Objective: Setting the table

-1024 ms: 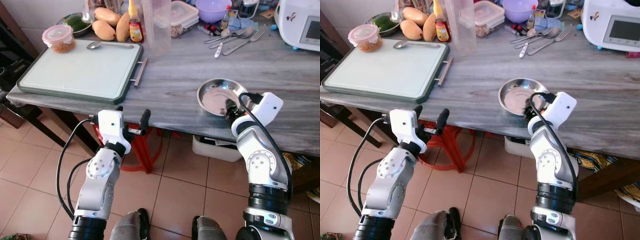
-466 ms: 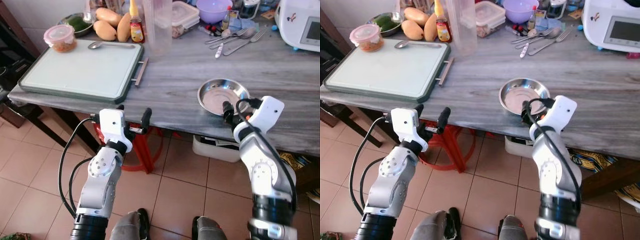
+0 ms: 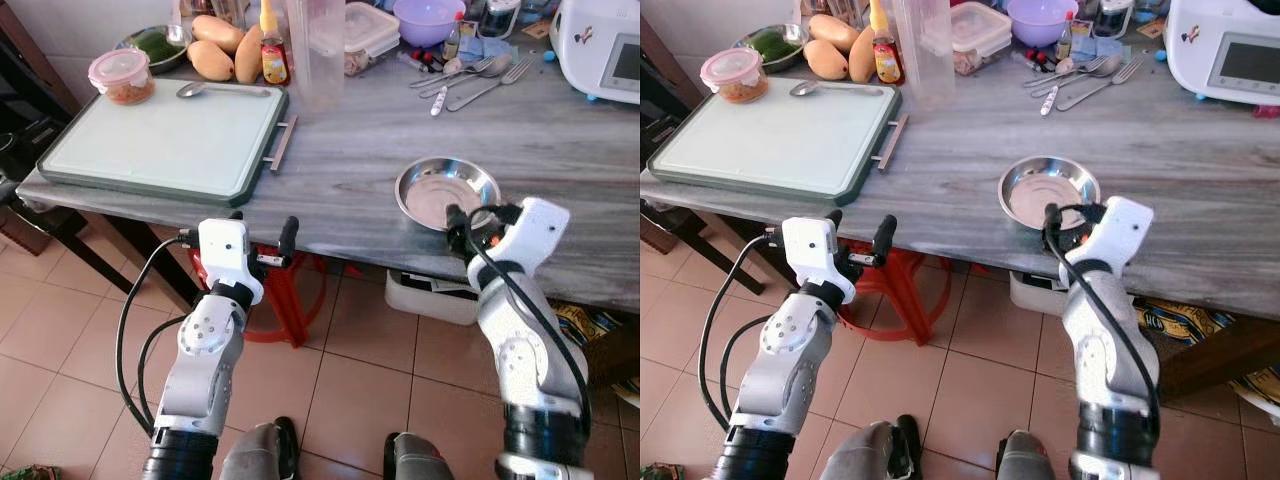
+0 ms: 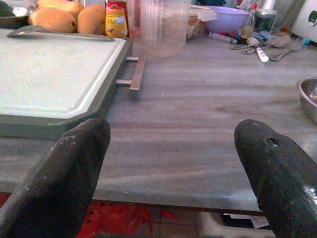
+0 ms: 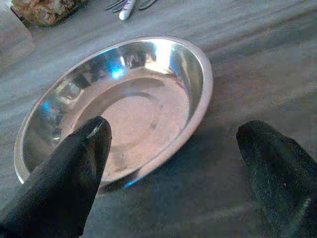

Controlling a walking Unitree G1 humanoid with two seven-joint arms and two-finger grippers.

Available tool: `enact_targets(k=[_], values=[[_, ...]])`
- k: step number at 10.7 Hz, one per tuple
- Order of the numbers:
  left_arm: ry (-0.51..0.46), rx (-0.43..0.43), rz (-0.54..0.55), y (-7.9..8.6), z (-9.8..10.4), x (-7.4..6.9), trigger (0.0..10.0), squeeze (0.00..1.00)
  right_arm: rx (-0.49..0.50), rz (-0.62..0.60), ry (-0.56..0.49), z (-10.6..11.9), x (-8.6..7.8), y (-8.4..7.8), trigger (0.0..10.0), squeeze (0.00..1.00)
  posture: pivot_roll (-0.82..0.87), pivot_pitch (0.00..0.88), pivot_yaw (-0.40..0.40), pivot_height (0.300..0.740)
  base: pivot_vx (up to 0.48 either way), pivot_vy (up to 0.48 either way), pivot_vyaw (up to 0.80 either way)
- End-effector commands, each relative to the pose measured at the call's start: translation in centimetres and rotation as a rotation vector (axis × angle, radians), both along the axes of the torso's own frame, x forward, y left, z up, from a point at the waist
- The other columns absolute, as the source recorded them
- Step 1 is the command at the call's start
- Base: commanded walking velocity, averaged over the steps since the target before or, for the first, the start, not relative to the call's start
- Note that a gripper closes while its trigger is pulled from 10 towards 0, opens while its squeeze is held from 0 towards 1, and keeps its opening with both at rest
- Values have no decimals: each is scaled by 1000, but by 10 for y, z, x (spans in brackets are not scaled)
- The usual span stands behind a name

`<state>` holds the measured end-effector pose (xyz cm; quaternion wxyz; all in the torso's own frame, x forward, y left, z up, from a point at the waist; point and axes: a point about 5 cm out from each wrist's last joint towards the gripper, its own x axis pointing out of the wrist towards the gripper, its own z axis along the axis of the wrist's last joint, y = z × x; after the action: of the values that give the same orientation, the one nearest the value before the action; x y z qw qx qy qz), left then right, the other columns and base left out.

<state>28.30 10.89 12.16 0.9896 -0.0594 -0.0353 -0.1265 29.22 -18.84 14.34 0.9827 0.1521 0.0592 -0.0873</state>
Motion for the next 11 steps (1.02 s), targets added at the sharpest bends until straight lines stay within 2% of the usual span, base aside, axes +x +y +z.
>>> enact_targets(k=[1, 3, 5, 6, 7, 9, 11], values=[[15, 0, 10, 3, -2, -3, 10000, 0, 6, 13, -17, 2, -3, 6, 10000, 1000, -56, 143, 82, 740, 0, 0, 0], [22, -1, 14, 4, -3, -4, 10000, 0, -6, 22, -40, 2, -7, 8, 10000, 1000, -56, 148, 83, 740, 0, 0, 0], [25, -7, 34, 5, -4, -5, 10000, 0, -81, 43, -116, 8, -11, 11, 10000, 1000, -53, 145, 76, 740, 0, 0, 0], [24, -13, 44, 6, -4, -4, 10000, 0, -159, 44, -183, 14, -15, 12, 10000, 1000, -50, 141, 70, 740, 0, 0, 0], [29, -23, 49, 5, -4, 0, 10000, 0, -275, 48, -266, 18, -21, 16, 10000, 0, -53, 136, 76, 740, 0, 0, 0], [-4, -24, 59, 4, 5, 9, 10000, 0, -338, 49, -284, 17, -18, 15, 10000, 0, -55, 135, 75, 740, -240, 0, 0], [-9, -13, 78, 8, 4, 9, 10000, 0, -405, 53, -266, 10, -20, 12, 10000, 0, -53, 136, 63, 740, -255, 0, 0]])
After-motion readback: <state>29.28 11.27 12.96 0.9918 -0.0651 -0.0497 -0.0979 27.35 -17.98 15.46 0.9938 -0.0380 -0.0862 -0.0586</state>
